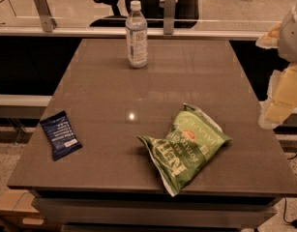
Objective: Move green jalapeno chip bag near blue plastic bottle
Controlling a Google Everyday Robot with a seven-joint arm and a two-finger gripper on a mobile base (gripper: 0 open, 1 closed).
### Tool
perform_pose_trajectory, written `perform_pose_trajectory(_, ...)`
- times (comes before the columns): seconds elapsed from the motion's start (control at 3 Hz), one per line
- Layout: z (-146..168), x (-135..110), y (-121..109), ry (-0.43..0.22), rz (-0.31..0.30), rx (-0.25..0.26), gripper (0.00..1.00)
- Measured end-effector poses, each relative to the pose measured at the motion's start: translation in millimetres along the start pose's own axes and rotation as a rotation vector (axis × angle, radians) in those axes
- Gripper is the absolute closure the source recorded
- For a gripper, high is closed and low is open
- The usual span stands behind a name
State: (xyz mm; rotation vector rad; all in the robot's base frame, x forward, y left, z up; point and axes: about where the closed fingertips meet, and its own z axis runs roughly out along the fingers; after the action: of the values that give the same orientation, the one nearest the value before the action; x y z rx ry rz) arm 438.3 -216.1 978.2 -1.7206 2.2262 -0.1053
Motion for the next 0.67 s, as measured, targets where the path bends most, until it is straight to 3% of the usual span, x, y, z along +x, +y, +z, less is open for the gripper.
perform_pose_trajectory(0.67, -6.7, -3.4, 2.5, -0.027, -0.024, 0.021, 0.0)
